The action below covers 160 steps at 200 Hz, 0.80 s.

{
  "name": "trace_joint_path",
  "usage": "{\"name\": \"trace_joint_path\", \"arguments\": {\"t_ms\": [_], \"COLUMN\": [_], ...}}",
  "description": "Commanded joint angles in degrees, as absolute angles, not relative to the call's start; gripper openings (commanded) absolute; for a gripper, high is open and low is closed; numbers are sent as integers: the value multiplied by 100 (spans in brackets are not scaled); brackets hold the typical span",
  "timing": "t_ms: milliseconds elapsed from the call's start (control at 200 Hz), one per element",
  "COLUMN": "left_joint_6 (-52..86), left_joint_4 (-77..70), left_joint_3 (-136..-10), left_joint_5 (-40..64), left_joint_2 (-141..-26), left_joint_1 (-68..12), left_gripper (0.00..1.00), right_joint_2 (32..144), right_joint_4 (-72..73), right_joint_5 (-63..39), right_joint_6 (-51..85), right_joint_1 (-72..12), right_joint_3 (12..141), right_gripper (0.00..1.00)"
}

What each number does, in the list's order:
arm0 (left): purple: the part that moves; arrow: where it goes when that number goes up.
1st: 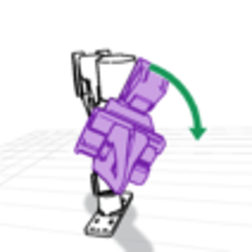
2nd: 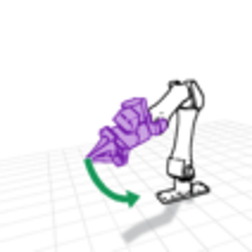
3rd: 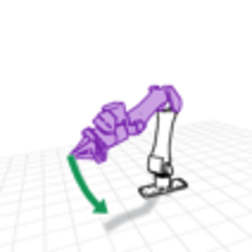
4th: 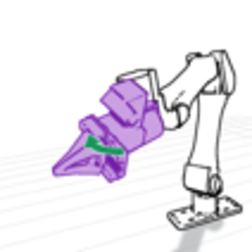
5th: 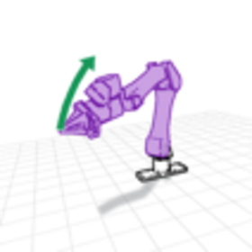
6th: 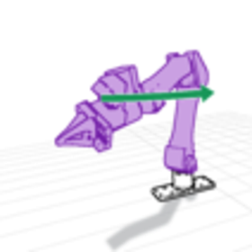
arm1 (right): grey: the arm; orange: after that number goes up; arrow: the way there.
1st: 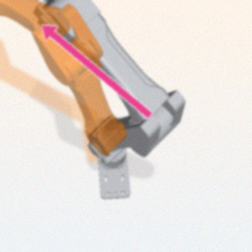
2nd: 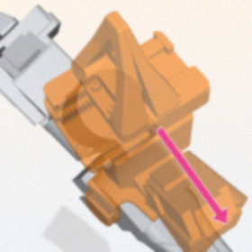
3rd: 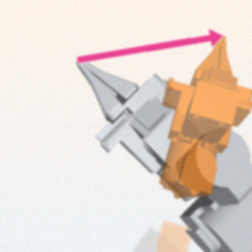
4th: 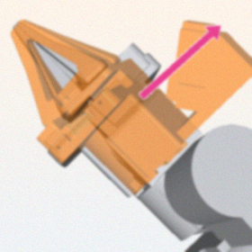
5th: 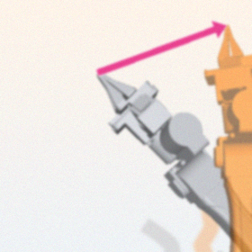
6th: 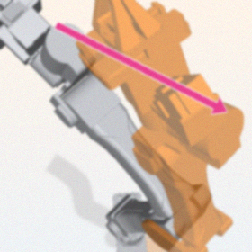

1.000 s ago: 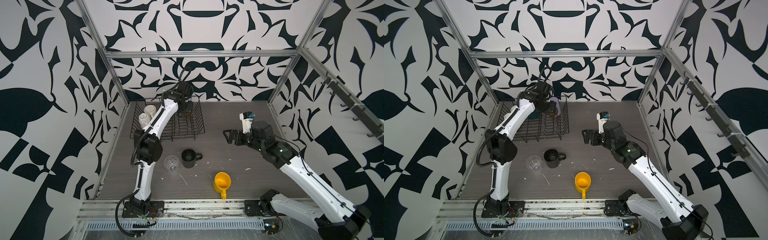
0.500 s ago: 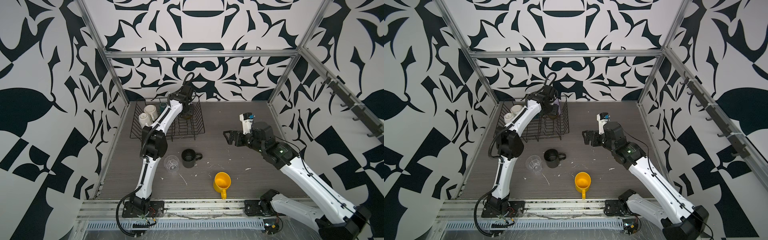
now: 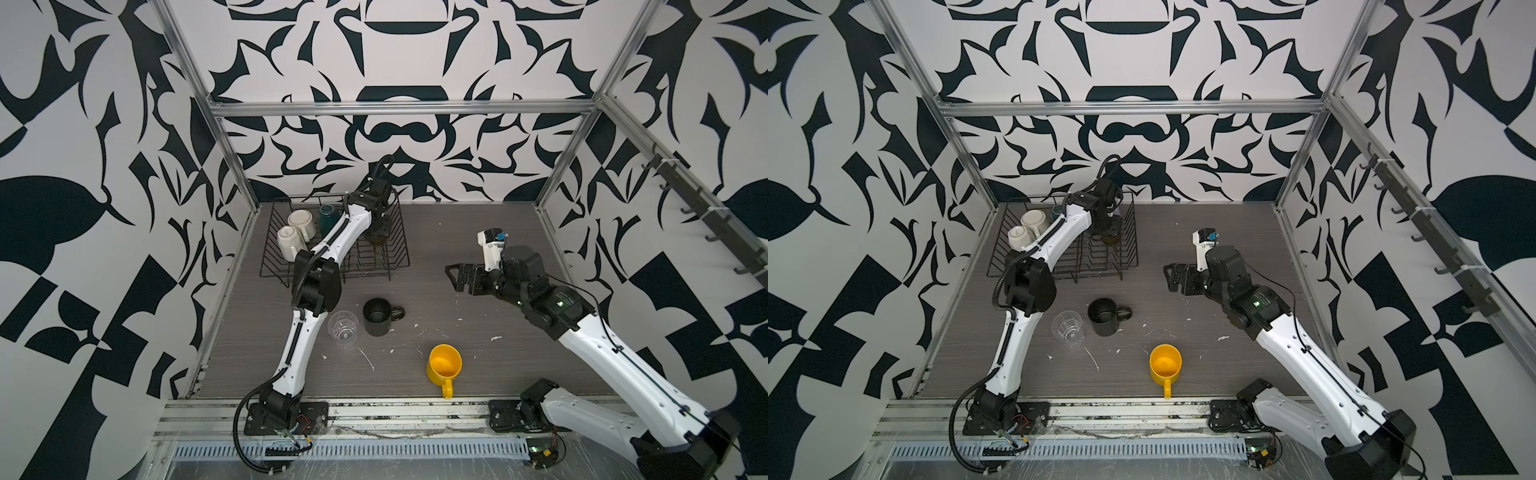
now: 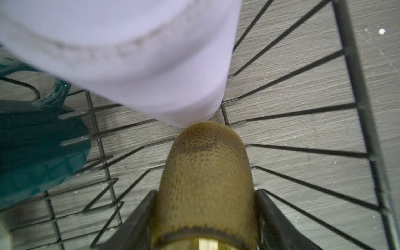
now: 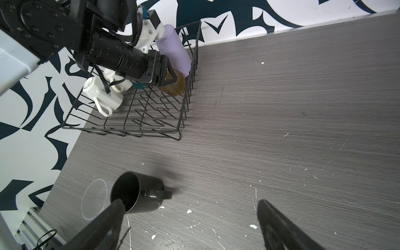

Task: Load cups into a dish rack
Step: Place the cup upside down at the dish rack.

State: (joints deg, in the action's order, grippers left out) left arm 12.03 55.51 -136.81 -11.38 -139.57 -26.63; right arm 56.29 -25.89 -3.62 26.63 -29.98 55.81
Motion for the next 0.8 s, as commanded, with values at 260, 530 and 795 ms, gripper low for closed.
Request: {"name": "trace_joint_path", "arguments": {"t_ms": [260,530,795], "left_joint_6": [1179,1188,1231], "left_joint_4": [5737,5627,5187], "left_joint_3": [-13670,-13538,-12940], "left_joint_5": [-1107,-1074,-1270], "left_joint_2": [-13936,-13459,-12410], "left_joint_1": [-2659,-2655,-2660], "left_gripper": [95,99,99], "right_joint_2": [5590,5590,5731], "right_joint_4": [-2460,-2465,-2633], "right_joint_5": [-392,-378,-352], "right_joint_6": [2685,2646,2533], "right_joint_1": [-2979,-2979,-2972], "right_joint_3": [5625,5640,5834], "right_gripper": [98,97,95]}}
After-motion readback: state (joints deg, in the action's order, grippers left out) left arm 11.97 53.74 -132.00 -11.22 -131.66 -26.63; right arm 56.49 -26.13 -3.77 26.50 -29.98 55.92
